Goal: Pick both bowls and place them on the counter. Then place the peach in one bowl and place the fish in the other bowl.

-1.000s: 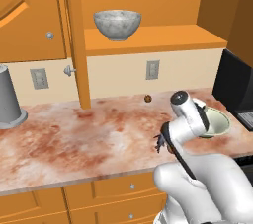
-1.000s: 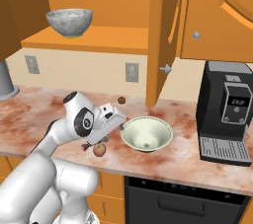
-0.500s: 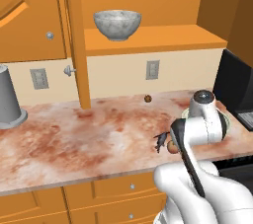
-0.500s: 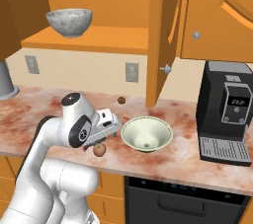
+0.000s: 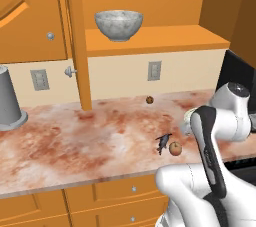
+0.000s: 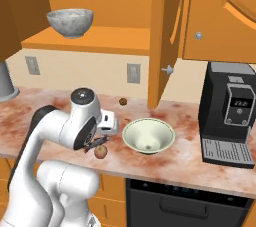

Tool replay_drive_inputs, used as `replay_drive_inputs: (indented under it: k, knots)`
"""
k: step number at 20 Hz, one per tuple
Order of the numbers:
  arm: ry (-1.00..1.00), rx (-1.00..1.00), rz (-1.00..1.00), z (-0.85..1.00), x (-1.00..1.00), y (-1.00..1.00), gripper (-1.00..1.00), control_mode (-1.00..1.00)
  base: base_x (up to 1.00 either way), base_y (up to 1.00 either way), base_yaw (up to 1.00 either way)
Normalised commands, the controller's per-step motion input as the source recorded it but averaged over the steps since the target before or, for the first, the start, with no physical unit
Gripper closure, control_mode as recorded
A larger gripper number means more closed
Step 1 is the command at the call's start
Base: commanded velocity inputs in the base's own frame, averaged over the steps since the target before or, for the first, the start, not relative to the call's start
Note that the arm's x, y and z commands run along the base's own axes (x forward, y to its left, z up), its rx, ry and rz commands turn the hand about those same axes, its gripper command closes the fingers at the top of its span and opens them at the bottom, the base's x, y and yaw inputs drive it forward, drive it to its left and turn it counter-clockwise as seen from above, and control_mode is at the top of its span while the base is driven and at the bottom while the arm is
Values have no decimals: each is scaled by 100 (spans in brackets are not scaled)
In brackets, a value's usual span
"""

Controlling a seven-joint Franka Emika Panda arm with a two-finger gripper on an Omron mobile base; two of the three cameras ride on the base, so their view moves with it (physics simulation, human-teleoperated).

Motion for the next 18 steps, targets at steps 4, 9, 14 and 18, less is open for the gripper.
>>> replay_drive_inputs:
  k: [4,9,14,18]
  knots:
    - [-5,32,-23,41,-11,47,-100,-100,0,0,0]
    - [-6,25,-26,38,-2,53,-100,-100,0,0,0]
    - [-4,18,-27,43,0,46,-100,-100,0,0,0]
    - [-3,14,-22,53,10,28,-100,-100,0,0,0]
